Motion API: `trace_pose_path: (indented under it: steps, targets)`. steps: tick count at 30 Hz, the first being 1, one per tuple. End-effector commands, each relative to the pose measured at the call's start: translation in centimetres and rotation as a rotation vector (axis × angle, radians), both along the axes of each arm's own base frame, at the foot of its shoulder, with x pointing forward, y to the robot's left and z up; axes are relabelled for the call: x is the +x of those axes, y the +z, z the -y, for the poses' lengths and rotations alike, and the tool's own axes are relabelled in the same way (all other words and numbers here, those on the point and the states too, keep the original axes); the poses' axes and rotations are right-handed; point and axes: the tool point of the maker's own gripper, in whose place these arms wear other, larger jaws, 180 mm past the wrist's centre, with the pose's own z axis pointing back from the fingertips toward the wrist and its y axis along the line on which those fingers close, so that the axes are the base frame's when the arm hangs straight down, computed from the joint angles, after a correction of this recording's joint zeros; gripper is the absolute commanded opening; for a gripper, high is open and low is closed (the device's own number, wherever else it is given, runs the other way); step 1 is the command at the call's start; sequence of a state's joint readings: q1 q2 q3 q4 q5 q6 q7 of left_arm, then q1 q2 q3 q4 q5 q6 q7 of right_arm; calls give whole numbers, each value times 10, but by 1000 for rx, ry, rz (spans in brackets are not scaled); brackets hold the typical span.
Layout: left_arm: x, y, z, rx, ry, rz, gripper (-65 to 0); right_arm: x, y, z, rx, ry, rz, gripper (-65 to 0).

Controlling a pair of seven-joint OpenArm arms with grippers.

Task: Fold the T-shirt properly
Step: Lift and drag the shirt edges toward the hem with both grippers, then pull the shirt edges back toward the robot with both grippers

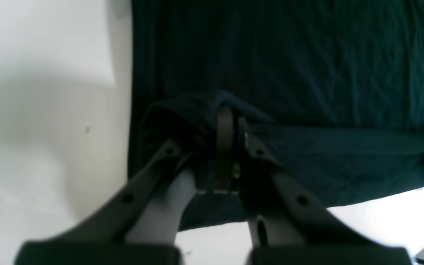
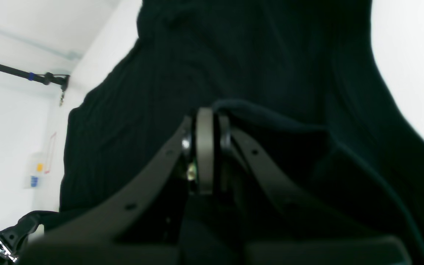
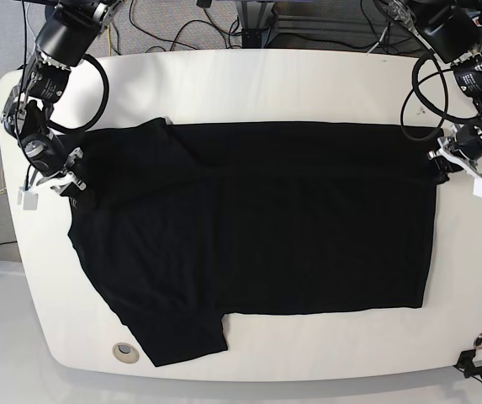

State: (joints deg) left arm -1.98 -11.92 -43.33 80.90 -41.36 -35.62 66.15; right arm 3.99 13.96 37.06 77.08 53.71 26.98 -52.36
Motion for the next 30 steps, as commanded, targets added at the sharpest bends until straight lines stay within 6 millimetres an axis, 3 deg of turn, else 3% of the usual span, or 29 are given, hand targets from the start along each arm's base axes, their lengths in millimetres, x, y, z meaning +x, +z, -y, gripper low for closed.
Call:
trace_pose_path:
  steps: [1,3,4,8,10,13,15,18,22,26,30]
  targets:
    - [15,16,-9,53,3,46,-650,16,23,9,-38,-14,68,-650]
    - [25,16,-6,102,-31,25,-650,21,20,12,-87,-14,45,-632]
    - [28,15,-5,119,-40,14,-650,20,15,15,-120,-12,21,-562]
    - [37,19,-15,188,-27,15,-276,27,8,6,-247,60,-33,-269]
    - [38,26,-32,250,-17,6,-201,28,21,10,-333,71,-14,-186]
    - [38,42,-54,329,-27,9,-216,19,41,11,-469,99,12,-185]
    - [38,67,-66,427,-52,59,-218,8,56,15,-579,100,28,-185]
    - [20,87,-64,562,-118,127,-218,-13,64,24,-728,105,3,-185]
    - [-4,88,-41,622,-204,181,-218,-30,51,48,-843,68,-83,-185]
    - [-19,76,-14,582,-277,241,-218,-38,14,64,-881,64,-171,-185]
    - [-27,60,-5,581,-282,226,-218,-46,-17,73,-830,63,-232,-185]
